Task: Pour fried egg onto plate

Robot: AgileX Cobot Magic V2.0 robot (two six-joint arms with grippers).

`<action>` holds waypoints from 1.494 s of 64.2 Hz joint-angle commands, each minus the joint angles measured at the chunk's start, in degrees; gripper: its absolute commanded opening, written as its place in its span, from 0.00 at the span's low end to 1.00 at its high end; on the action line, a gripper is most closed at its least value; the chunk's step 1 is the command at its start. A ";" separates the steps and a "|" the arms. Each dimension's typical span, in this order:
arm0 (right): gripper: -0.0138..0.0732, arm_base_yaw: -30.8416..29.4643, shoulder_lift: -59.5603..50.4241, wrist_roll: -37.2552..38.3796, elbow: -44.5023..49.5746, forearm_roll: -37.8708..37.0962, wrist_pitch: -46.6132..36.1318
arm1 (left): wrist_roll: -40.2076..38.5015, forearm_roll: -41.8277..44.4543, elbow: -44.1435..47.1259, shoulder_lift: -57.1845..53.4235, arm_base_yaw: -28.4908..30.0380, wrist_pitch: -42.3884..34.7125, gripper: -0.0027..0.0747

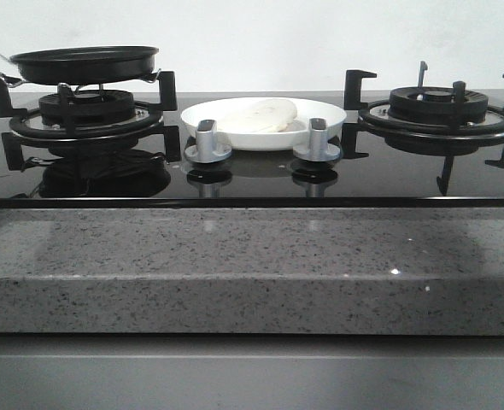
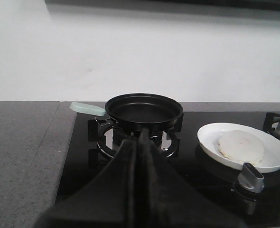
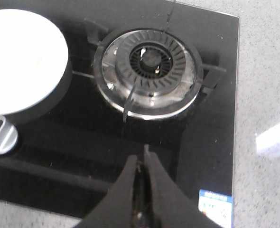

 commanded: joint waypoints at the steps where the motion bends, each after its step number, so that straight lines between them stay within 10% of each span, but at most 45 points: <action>1: 0.09 0.01 -6.29 0.04 5.04 -0.49 -8.26 | -0.52 -0.69 -1.33 0.78 -0.48 -4.47 0.01; 46: 0.09 0.01 -49.94 0.04 44.12 -0.43 -27.94 | -0.52 -0.69 -1.33 0.78 -0.48 -4.08 0.01; 96: 0.09 0.01 -55.06 0.04 47.56 -0.43 -28.74 | -0.52 -0.69 -1.33 0.78 -0.48 -4.08 0.01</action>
